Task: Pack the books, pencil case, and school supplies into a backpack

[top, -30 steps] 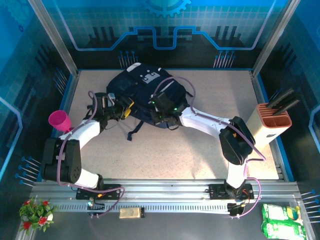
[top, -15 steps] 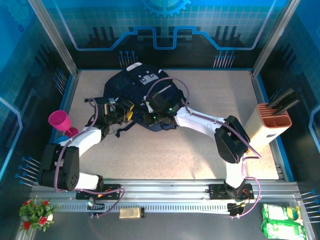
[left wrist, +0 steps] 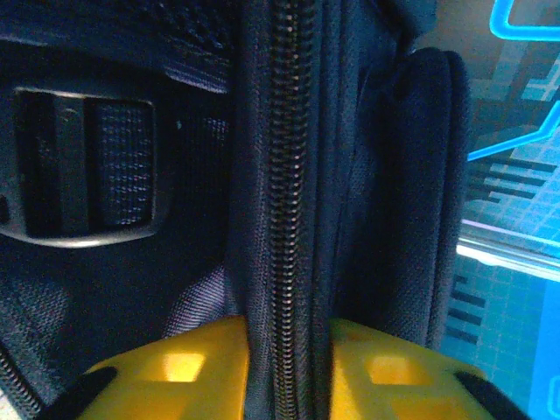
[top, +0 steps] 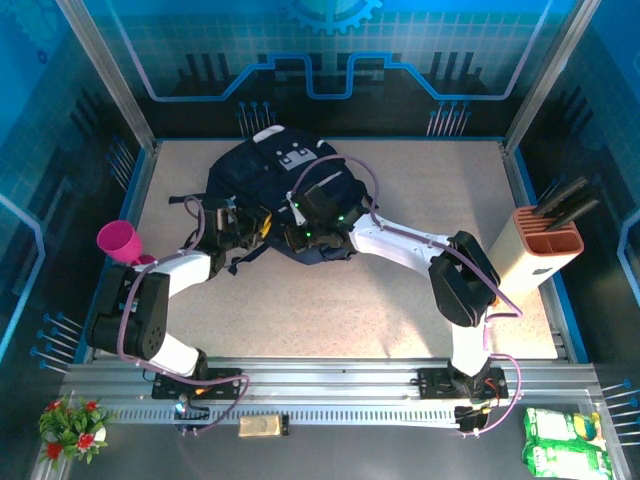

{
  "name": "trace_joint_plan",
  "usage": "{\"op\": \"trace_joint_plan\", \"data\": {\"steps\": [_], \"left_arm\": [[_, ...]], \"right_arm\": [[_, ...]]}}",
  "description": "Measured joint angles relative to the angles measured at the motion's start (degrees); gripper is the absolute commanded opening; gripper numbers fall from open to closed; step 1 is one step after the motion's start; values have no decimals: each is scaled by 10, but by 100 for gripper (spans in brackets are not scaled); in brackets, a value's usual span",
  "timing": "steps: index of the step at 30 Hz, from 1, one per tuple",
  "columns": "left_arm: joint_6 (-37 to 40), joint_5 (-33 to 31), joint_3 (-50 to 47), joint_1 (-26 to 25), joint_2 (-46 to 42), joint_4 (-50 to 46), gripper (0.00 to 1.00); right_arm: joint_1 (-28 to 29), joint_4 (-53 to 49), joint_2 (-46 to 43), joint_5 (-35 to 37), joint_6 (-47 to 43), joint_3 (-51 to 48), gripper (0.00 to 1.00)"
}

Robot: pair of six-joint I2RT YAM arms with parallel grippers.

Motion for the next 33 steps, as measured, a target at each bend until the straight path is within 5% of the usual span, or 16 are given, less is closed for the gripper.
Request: {"op": "trace_joint_plan", "data": {"steps": [7, 18, 33], "left_arm": [[5, 0, 0, 0, 2, 6, 3], [32, 3, 0, 3, 5, -2, 0], [110, 74, 79, 6, 59, -82, 3]], "right_arm": [[2, 12, -11, 35, -5, -31, 0], [-56, -37, -38, 193, -7, -78, 0], [-89, 19, -146, 129, -2, -193, 0]]}}
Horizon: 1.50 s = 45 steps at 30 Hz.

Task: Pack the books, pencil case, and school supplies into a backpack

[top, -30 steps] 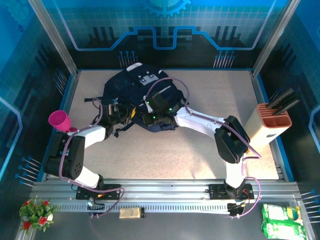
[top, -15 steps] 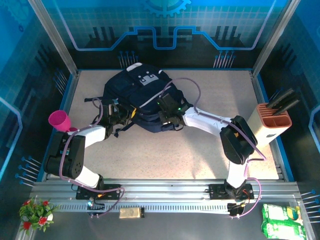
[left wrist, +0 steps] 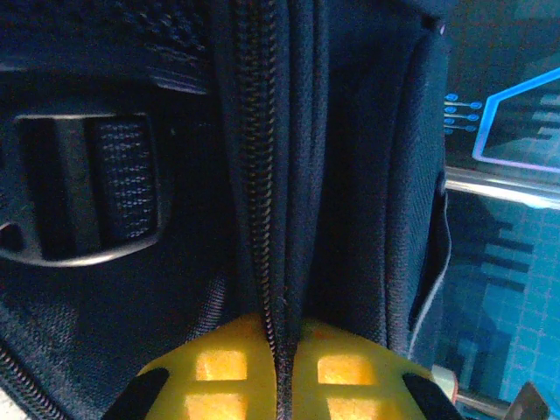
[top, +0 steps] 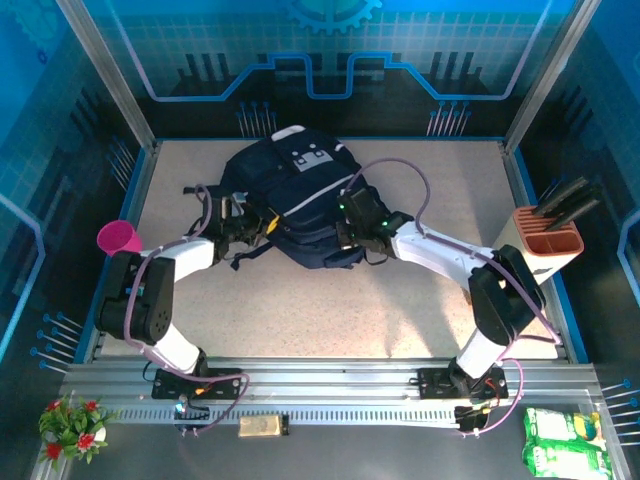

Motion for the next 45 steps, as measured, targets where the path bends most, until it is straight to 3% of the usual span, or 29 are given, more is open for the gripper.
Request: {"op": "trace_joint_plan", "data": {"steps": [7, 14, 22, 27, 33, 36, 45], "left_arm": [[65, 2, 71, 13, 28, -69, 6], [108, -29, 75, 61, 16, -125, 28], [136, -98, 32, 86, -124, -206, 46], [125, -98, -10, 86, -191, -238, 55], [68, -67, -43, 70, -208, -231, 57], [26, -56, -56, 50, -207, -208, 53], [-63, -49, -62, 10, -153, -125, 51]], "right_arm": [[15, 23, -16, -94, 31, -29, 0], [64, 54, 31, -155, 68, 18, 0], [76, 61, 116, -205, 87, 112, 0], [76, 61, 144, -218, 87, 147, 0], [77, 60, 151, -225, 89, 152, 0], [77, 61, 151, -226, 91, 153, 0], [77, 61, 152, -226, 99, 153, 0]]}}
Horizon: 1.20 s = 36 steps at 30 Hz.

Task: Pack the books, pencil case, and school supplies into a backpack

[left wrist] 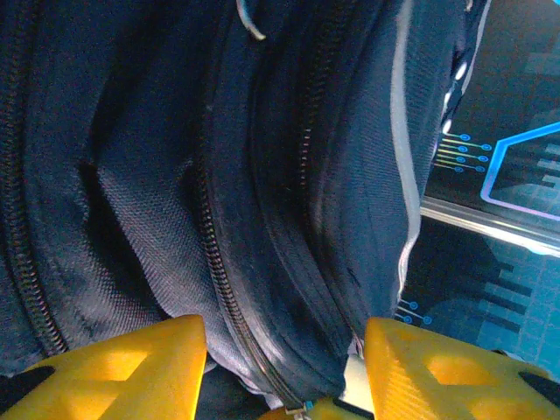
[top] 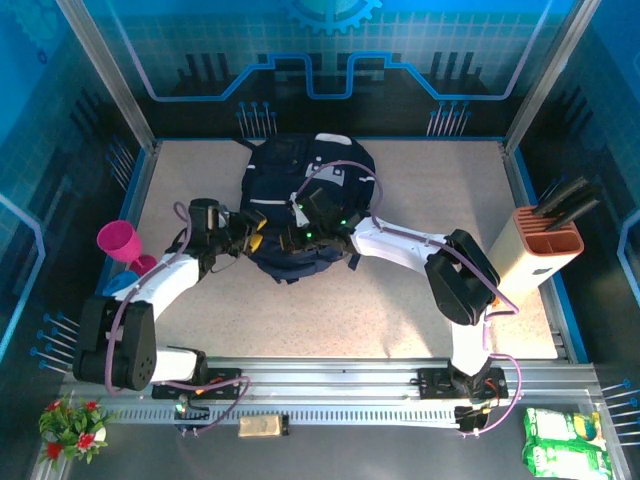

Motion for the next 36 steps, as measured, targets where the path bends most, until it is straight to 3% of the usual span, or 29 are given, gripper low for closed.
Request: {"op": "trace_joint_plan", "data": {"steps": [5, 19, 30, 36], "left_arm": [[-20, -2, -3, -13, 16, 19, 47], [-31, -9, -7, -19, 48, 46, 13], [24, 0, 14, -14, 51, 3, 5], [48, 10, 16, -2, 51, -5, 4]], "right_arm": [[0, 0, 0, 0, 3, 0, 0], [7, -1, -8, 34, -11, -23, 0], [5, 2, -85, 125, -123, -122, 0], [-23, -29, -103, 147, -168, -141, 0]]}}
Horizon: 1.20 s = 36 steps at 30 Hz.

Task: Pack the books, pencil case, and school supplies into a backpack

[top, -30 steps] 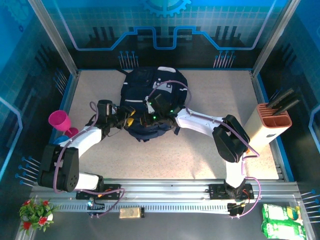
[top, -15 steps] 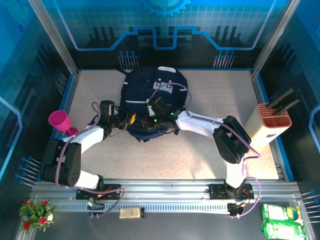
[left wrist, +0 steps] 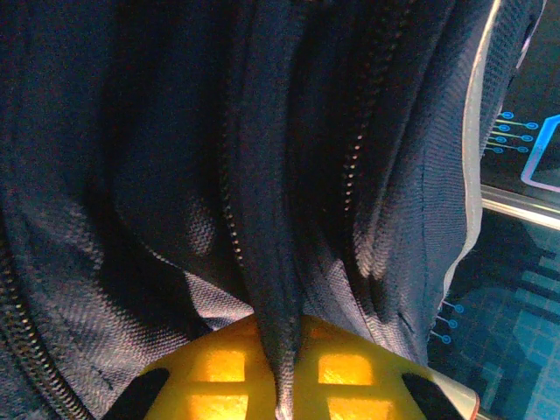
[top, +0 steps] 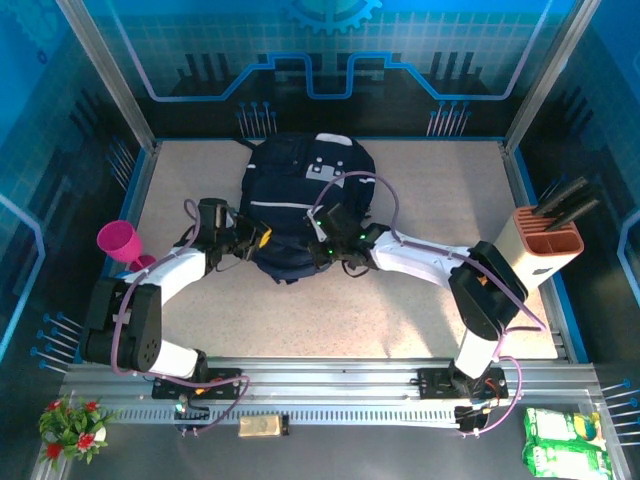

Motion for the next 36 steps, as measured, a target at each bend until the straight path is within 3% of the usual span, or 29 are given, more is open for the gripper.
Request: {"op": "trace_joint_plan", "data": {"steps": [12, 20, 26, 30, 36], "left_arm": [[60, 3, 12, 18, 0, -35, 3], [96, 39, 34, 31, 12, -60, 3], [129, 47, 50, 33, 14, -88, 3], [146, 52, 61, 34, 14, -104, 3], [164, 58, 75, 35, 14, -122, 2]], "right_arm": [[-86, -43, 20, 5, -44, 22, 0], [-148, -37, 58, -46, -112, 68, 3], [-172, -47, 107, -39, -149, 122, 4], [-185, -51, 121, -33, -154, 151, 11], [-195, -71, 152, -5, -151, 201, 14]]}}
